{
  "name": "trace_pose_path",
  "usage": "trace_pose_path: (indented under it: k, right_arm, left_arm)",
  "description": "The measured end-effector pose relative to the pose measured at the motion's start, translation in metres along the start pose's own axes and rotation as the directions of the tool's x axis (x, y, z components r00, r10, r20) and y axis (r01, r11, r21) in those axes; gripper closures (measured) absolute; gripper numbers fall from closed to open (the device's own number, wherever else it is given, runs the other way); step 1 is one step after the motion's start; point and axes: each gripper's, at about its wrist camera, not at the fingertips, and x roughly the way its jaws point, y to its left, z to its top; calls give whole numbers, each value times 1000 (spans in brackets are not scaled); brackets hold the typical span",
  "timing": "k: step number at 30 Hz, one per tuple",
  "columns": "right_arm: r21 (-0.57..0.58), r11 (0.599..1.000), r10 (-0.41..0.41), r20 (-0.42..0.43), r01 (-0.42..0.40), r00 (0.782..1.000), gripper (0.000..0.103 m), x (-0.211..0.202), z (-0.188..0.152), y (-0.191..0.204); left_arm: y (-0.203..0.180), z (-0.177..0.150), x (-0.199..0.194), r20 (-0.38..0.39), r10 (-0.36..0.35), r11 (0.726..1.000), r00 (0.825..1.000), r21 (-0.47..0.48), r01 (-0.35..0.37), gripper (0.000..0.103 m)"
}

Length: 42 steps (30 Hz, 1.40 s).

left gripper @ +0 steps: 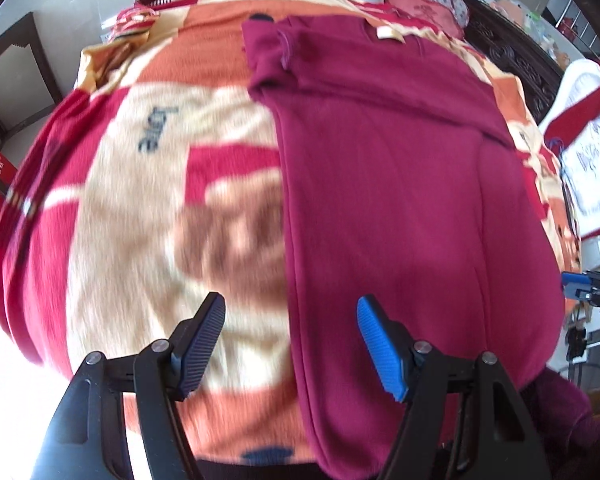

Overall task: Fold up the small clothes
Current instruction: 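Move both grippers to the sweatshirt hem, then grasp the hem with the left gripper while the right gripper grasps it too, lifting toward the collar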

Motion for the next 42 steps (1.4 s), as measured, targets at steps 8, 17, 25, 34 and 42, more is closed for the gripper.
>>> trace_pose_path:
  k: [8, 17, 25, 34, 42]
  right_arm:
    - [34, 994, 102, 5, -102, 995, 78, 4, -21, 0]
    - [36, 983, 182, -19, -182, 983, 78, 15, -28, 0]
    - [21, 978, 208, -53, -208, 977, 78, 12, -37, 0]
    - [16, 974, 225, -68, -224, 972, 78, 16, -36, 0]
    - [42, 955, 295, -28, -294, 955, 103, 24, -40, -3]
  left_arm:
    - [-8, -39, -5, -55, -24, 999, 998, 36, 26, 31]
    - [-16, -45, 4, -108, -62, 996, 992, 57, 69, 31]
    - [-8, -56, -15, -147, -97, 993, 984, 48, 105, 32]
    - [-9, -59, -1, -184, -123, 992, 975, 16, 128, 49]
    - [-13, -52, 1, -183, -158, 986, 970, 26, 165, 96]
